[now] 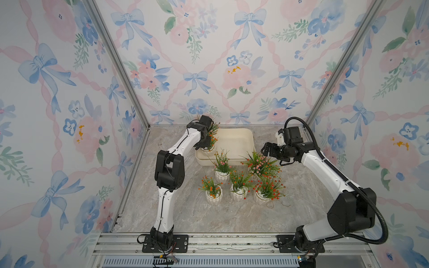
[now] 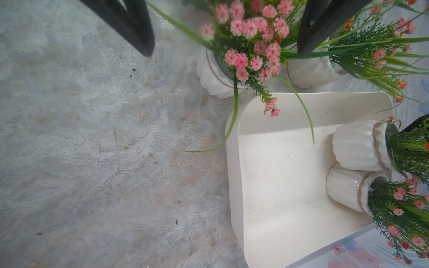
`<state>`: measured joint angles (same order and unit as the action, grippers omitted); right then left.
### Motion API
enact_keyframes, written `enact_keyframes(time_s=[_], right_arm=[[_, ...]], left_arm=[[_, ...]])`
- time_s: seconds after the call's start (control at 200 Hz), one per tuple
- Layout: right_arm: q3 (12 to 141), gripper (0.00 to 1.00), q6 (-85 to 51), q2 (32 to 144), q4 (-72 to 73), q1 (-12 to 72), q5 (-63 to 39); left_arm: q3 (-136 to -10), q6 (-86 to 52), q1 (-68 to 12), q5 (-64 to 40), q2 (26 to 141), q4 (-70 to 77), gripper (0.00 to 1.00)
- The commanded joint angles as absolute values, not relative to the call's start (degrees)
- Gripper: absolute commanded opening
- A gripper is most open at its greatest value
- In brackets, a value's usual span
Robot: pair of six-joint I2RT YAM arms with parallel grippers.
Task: Put the potted gypsophila into the storage box
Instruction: Place the baby's breath potted plant at the storage box.
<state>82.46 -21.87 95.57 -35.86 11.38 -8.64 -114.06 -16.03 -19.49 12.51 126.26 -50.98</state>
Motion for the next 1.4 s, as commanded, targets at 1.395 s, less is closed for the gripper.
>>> enact_keyframes(time_s=[1.395], right_arm=[[80.00,0.97,-22.89,95.35,-34.10,11.16,-9.50]], left_arm=[[-108.27,-15.95,-18.01,17.50,122.99,-52.11,0.00]])
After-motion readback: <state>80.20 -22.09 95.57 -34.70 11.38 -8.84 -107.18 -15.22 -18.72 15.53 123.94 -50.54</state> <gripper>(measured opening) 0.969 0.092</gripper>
